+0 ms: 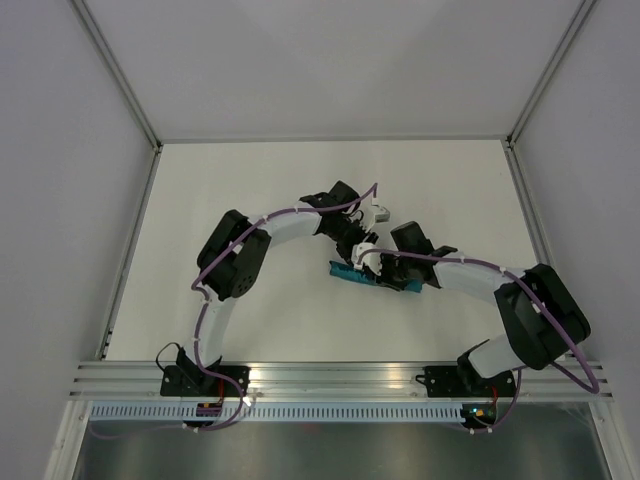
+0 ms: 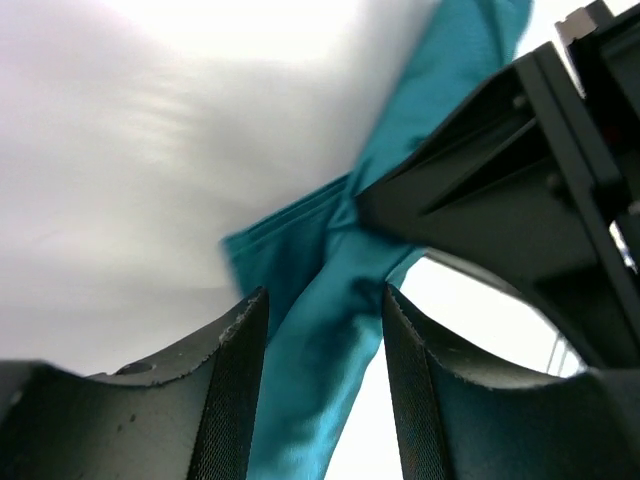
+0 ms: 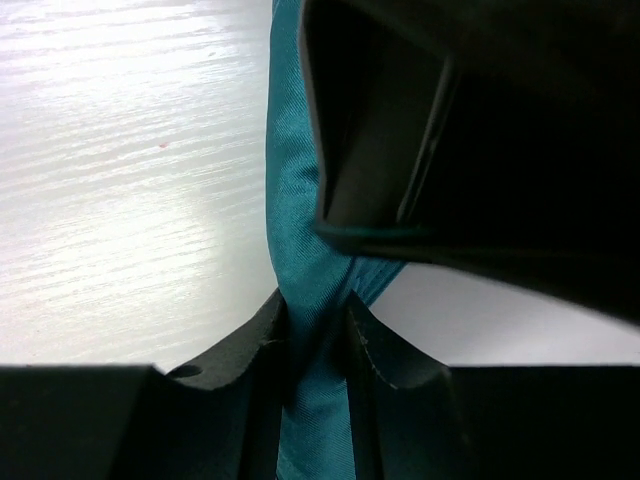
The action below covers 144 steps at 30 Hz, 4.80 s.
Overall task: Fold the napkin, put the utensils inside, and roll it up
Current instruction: Roll the napkin with the utensil
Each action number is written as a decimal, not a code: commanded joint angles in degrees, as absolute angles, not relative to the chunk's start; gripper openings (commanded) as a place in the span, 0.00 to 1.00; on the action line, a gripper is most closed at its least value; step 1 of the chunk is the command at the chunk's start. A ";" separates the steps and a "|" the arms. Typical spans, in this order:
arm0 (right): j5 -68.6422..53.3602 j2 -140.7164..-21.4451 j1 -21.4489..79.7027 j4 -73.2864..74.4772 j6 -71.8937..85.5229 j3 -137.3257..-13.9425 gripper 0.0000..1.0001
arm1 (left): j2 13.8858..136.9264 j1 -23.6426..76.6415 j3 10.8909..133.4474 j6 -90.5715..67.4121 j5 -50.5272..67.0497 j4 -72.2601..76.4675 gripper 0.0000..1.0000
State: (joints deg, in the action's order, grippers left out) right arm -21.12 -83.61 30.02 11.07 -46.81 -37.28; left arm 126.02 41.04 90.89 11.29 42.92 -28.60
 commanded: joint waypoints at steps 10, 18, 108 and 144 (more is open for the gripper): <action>-28.38 -93.24 23.21 25.13 -44.03 -47.19 0.32 | 111.55 37.00 82.18 0.63 25.67 -17.67 0.55; -29.18 -98.87 20.74 26.28 -37.11 -52.55 0.32 | 106.97 37.00 76.38 -4.74 24.87 -13.54 0.55; -35.59 -123.84 -1.41 19.42 22.15 -84.81 0.39 | 100.90 37.00 70.84 -9.49 35.42 -12.30 0.55; -40.52 -121.29 -2.28 20.04 22.41 -86.57 0.39 | 102.57 37.00 71.19 -8.96 36.39 -12.57 0.55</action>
